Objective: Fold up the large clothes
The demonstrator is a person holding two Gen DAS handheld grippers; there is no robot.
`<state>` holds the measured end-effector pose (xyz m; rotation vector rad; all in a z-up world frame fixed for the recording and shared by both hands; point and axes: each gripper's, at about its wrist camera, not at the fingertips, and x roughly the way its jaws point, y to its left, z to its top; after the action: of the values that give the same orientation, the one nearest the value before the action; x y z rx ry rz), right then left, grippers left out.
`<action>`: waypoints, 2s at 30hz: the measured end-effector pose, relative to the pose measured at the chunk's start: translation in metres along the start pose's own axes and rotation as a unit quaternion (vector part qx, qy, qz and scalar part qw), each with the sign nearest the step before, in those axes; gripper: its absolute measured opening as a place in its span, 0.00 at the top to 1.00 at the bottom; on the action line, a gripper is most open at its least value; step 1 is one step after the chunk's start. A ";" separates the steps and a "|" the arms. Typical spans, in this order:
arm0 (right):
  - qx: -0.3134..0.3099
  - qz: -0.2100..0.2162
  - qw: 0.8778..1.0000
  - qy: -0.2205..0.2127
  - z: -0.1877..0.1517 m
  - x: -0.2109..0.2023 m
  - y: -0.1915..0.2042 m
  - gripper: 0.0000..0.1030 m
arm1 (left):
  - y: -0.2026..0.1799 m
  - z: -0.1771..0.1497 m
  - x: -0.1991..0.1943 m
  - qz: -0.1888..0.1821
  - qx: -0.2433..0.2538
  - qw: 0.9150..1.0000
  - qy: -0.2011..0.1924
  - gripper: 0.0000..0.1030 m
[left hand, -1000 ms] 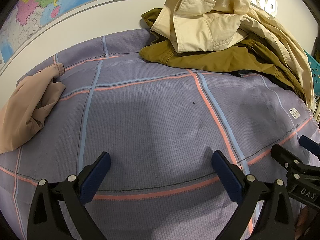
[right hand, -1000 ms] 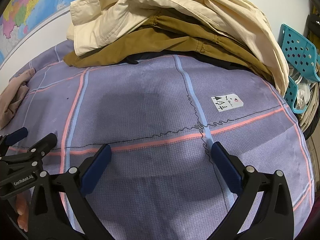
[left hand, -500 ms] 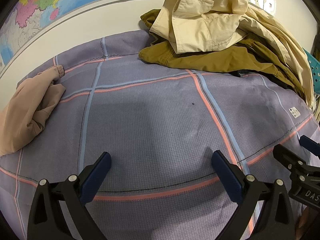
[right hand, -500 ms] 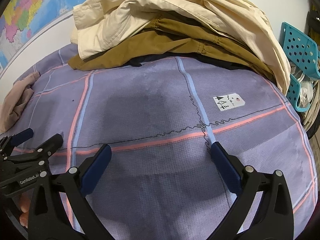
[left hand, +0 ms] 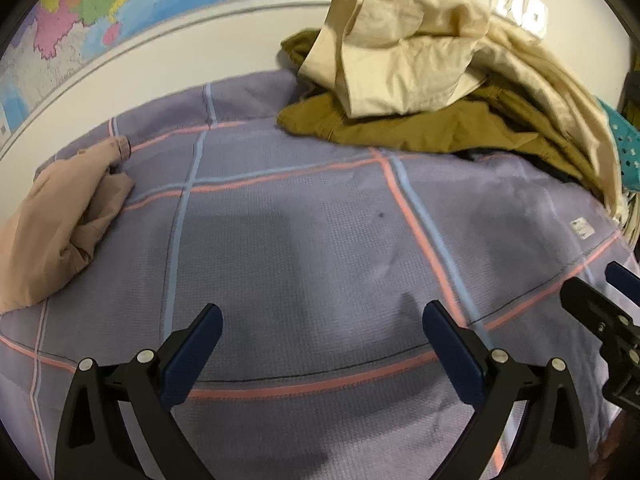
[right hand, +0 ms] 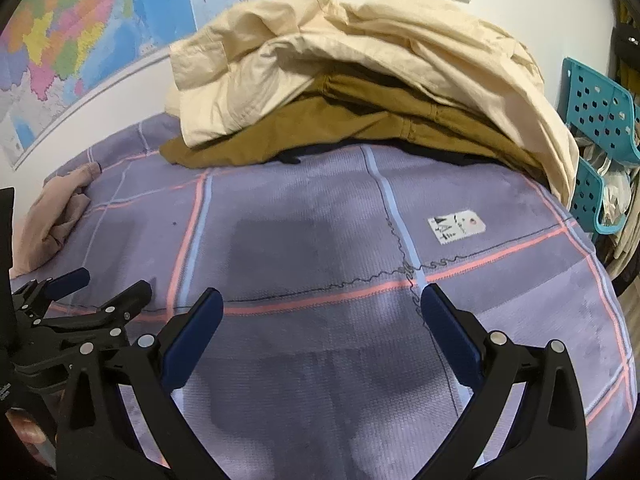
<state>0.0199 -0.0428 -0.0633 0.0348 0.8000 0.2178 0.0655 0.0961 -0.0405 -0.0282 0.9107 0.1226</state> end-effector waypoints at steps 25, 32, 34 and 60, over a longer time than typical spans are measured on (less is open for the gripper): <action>0.006 0.000 0.999 -0.048 0.011 -0.033 -0.005 0.05 | -0.015 0.017 -0.059 -0.003 0.002 0.995 -0.102 0.06; 0.003 -0.002 0.999 -0.051 0.011 -0.035 -0.005 0.05 | -0.013 0.017 -0.059 -0.007 -0.002 0.995 -0.100 0.06; 0.002 -0.002 0.999 -0.053 0.011 -0.035 -0.004 0.05 | -0.012 0.017 -0.058 -0.010 -0.004 0.995 -0.096 0.06; 0.004 0.019 0.998 -0.051 0.014 -0.037 -0.009 0.58 | -0.008 0.014 -0.050 -0.001 -0.008 0.997 -0.081 0.34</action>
<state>0.0070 -0.0583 -0.0284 0.0690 0.6982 0.2465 0.0477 0.0845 0.0074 -0.0326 0.7478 0.1289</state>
